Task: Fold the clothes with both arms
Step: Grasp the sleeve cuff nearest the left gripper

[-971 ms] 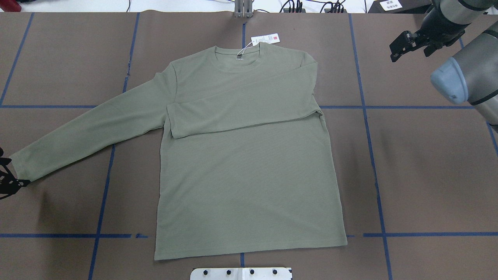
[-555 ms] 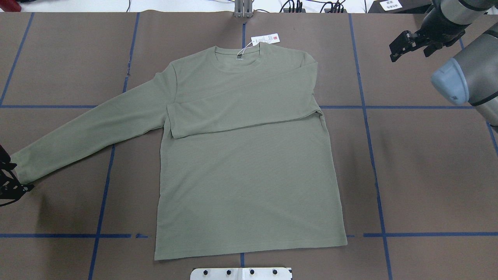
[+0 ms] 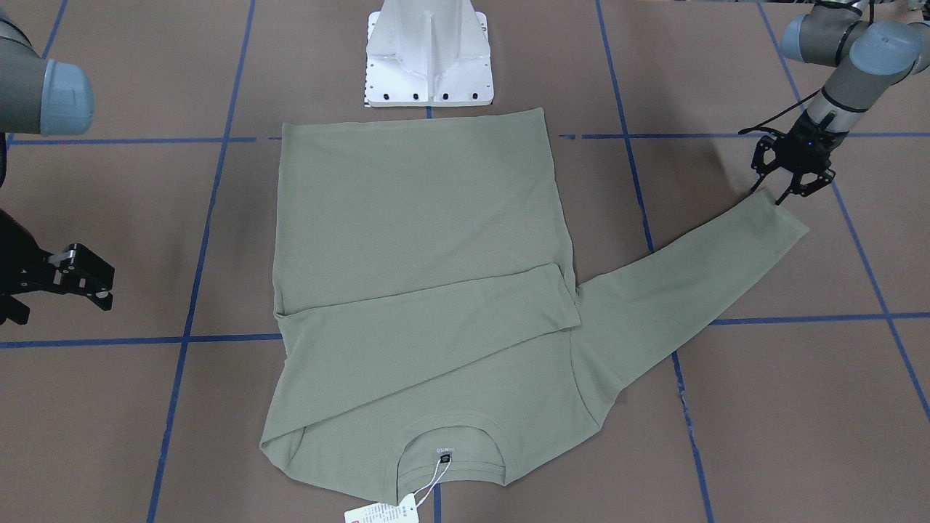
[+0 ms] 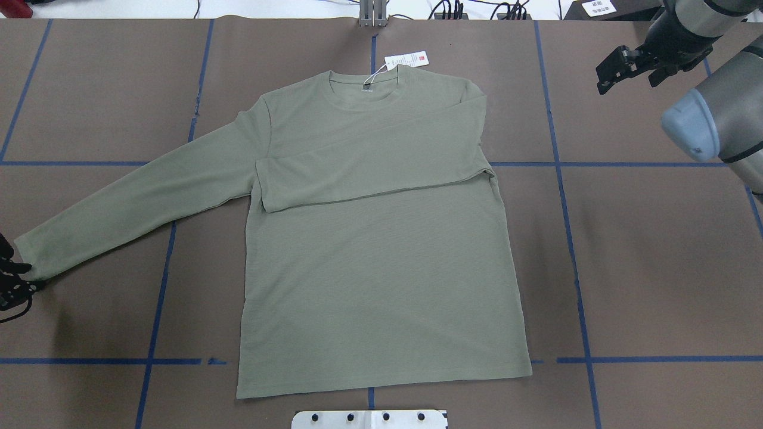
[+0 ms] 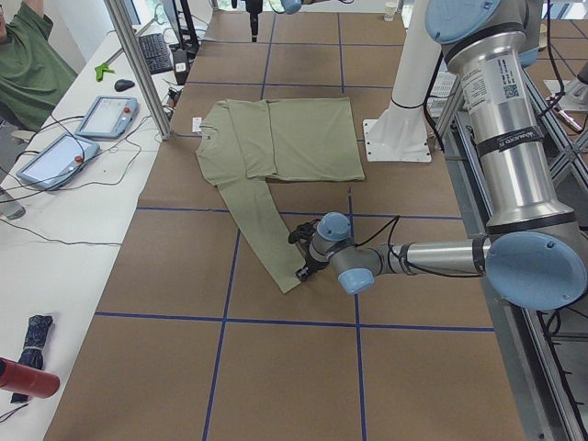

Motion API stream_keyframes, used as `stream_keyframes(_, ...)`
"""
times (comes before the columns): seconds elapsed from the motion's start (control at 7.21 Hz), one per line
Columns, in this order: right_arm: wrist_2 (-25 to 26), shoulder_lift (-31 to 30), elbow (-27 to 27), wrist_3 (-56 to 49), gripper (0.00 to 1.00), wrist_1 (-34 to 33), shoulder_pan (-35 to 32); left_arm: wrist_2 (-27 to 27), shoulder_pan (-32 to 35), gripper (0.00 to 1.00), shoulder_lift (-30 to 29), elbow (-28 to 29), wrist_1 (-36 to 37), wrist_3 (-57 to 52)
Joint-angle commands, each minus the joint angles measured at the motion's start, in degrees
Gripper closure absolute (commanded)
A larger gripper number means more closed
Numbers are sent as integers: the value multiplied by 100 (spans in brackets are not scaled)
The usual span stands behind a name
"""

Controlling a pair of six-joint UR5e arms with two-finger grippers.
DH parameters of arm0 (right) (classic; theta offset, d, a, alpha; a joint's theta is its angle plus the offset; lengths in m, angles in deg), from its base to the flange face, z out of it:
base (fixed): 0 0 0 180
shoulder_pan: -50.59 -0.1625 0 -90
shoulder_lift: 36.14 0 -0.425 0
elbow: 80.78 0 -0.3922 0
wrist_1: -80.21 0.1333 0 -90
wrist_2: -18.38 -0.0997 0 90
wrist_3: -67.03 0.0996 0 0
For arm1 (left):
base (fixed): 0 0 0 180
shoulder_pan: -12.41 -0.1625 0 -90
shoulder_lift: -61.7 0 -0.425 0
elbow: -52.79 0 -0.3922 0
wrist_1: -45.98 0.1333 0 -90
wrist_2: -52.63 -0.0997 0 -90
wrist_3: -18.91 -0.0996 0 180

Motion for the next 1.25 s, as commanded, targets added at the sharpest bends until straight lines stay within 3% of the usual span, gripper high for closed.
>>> stream_keyframes(0.0,0,4,7,50,0,9,6,6,48,100,38,-124,-1,7)
stream_keyframes(0.42,-61,-144,51,-29,0,-61,-29,50,153,100,47,-379,16,25)
stream_keyframes(0.69,-96,-670,340,-613,0,-97,-265,276,827,100,-128,-607,182,78)
stream_keyframes(0.83,-236,-890,315,-1158,0,-97,-476,592,1274,100,-529,-904,871,78)
stream_keyframes(1.11,-316,-1111,332,-2039,0,-446,-880,595,1525,100,-1748,-1826,3345,261)
